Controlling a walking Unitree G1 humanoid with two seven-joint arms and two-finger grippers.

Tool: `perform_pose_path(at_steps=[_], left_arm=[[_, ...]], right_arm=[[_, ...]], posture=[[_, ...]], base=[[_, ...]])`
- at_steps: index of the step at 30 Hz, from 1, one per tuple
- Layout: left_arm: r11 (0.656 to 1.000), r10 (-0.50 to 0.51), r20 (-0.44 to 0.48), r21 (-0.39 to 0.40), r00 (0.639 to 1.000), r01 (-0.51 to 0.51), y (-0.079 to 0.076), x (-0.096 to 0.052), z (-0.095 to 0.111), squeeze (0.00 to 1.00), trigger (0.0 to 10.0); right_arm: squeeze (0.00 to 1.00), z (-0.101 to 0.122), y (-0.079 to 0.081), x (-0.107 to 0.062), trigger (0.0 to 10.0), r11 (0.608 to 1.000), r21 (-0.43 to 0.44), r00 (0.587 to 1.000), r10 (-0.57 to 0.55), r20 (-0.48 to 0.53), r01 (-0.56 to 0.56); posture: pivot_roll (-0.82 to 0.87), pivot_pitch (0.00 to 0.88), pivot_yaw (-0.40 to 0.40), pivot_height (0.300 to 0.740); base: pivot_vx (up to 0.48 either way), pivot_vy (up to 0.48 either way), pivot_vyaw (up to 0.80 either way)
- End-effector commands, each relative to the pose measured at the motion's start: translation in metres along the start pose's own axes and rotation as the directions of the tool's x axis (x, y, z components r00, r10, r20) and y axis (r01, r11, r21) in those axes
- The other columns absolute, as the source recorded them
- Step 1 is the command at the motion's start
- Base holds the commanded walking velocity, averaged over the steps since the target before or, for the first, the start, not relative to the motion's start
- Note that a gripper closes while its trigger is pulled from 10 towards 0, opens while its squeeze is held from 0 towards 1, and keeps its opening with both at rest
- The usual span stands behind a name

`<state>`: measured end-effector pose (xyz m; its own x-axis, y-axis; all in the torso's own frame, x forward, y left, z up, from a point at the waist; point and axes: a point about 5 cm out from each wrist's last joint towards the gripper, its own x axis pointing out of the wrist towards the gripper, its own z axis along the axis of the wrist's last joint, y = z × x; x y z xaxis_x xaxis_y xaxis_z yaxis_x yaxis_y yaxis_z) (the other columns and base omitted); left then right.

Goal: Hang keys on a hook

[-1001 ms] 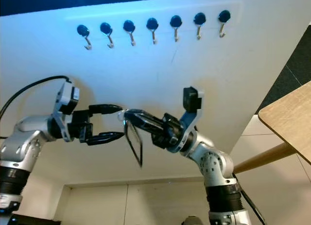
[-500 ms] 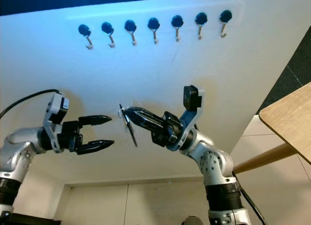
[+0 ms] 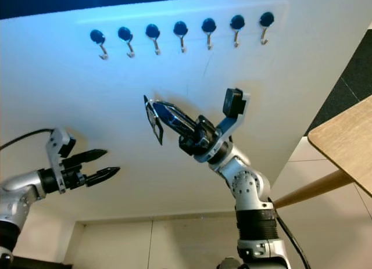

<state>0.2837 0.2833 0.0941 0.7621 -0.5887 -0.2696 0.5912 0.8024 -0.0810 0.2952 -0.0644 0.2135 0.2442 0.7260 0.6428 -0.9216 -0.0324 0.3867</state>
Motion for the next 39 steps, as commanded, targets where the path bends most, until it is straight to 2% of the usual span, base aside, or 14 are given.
perform_pose_path(at_steps=[1,6,7,8,10,11,12,14,15,16,17,18,20,39], left_arm=[[0.994,0.094,-0.041,-0.052,0.995,-0.096,0.003,-0.004,-0.020,0.00,10.0],[0.956,0.246,-0.110,-0.136,0.963,-0.260,0.006,-0.014,-0.051,0.00,10.0],[0.929,0.304,-0.138,-0.175,0.943,-0.325,0.006,-0.018,-0.063,0.00,10.0],[0.929,0.304,-0.138,-0.175,0.943,-0.325,0.006,-0.018,-0.063,0.00,10.0],[0.863,0.413,-0.193,-0.231,0.890,-0.450,0.005,-0.028,-0.085,0.00,10.0],[0.863,0.413,-0.193,-0.231,0.890,-0.450,0.005,-0.028,-0.085,0.00,10.0],[0.823,0.465,-0.206,-0.256,0.861,-0.506,0.005,-0.032,-0.092,0.00,10.0],[0.734,0.567,-0.226,-0.298,0.792,-0.610,0.008,-0.042,-0.101,0.00,10.0],[0.734,0.567,-0.226,-0.298,0.792,-0.610,0.008,-0.042,-0.101,0.00,10.0],[0.649,0.646,-0.235,-0.332,0.727,-0.684,0.011,-0.052,-0.107,0.00,10.0],[0.616,0.672,-0.236,-0.349,0.702,-0.707,0.012,-0.056,-0.109,0.00,10.0],[0.616,0.672,-0.236,-0.349,0.702,-0.707,0.012,-0.056,-0.109,0.00,10.0],[0.564,0.706,-0.272,-0.342,0.654,-0.752,0.011,-0.064,-0.117,0.00,10.0],[0.515,0.641,-0.484,-0.305,0.596,-0.801,-0.034,-0.069,-0.171,0.00,10.0]], right_arm=[[0.00,0.000,-0.003,0.003,0.0,1.000,-0.014,1.000,-0.021,0.005,0.021],[0.00,0.002,-0.011,0.010,0.0,0.997,-0.034,0.998,-0.063,0.011,0.063],[0.00,0.004,-0.014,0.013,1.8,0.996,-0.040,0.997,-0.075,0.018,0.075],[0.00,0.004,-0.014,0.013,1.8,0.996,-0.040,0.997,-0.075,0.018,0.075],[0.00,0.010,-0.017,0.019,9.1,0.995,-0.048,0.995,-0.089,0.041,0.091],[0.00,0.010,-0.017,0.019,9.1,0.995,-0.048,0.995,-0.089,0.041,0.091],[0.00,0.013,-0.018,0.021,10.0,0.994,-0.050,0.994,-0.095,0.056,0.098],[0.00,0.019,-0.020,0.024,10.0,0.992,-0.054,0.990,-0.106,0.089,0.111],[0.00,0.019,-0.020,0.024,10.0,0.992,-0.054,0.990,-0.106,0.089,0.111],[0.00,0.025,-0.021,0.024,10.0,0.991,-0.057,0.986,-0.115,0.119,0.122],[0.00,0.028,-0.022,0.023,10.0,0.989,-0.060,0.984,-0.123,0.131,0.132],[0.00,0.028,-0.022,0.023,10.0,0.989,-0.060,0.984,-0.123,0.131,0.132],[0.00,0.031,-0.023,0.020,10.0,0.987,-0.064,0.980,-0.135,0.149,0.146],[0.00,0.051,-0.006,0.007,10.0,0.990,-0.061,0.953,-0.106,0.283,0.128]], posture=[[-0.07,0.131,0.089,0.740],[-0.07,0.127,0.087,0.740],[-0.07,0.126,0.085,0.740],[-0.07,0.126,0.085,0.740],[-0.06,0.120,0.083,0.740],[-0.06,0.120,0.083,0.740],[-0.06,0.120,0.083,0.740],[-0.07,0.111,0.080,0.740],[-0.07,0.111,0.080,0.740],[-0.07,0.111,0.080,0.740],[-0.07,0.108,0.079,0.740],[-0.07,0.108,0.079,0.740],[-0.07,0.108,0.079,0.740],[-0.09,0.130,0.104,0.740]], base=[[0.000,0.000,0.00],[0.000,0.000,0.00],[0.000,0.000,0.00],[0.000,0.000,0.00],[0.000,0.000,0.00],[0.000,0.000,0.00],[0.000,0.000,0.00],[0.000,0.000,0.00],[0.000,0.000,0.00],[0.000,0.000,0.00],[0.000,0.000,0.00],[0.000,0.000,0.00],[0.000,0.000,0.00],[0.000,0.000,0.00]])
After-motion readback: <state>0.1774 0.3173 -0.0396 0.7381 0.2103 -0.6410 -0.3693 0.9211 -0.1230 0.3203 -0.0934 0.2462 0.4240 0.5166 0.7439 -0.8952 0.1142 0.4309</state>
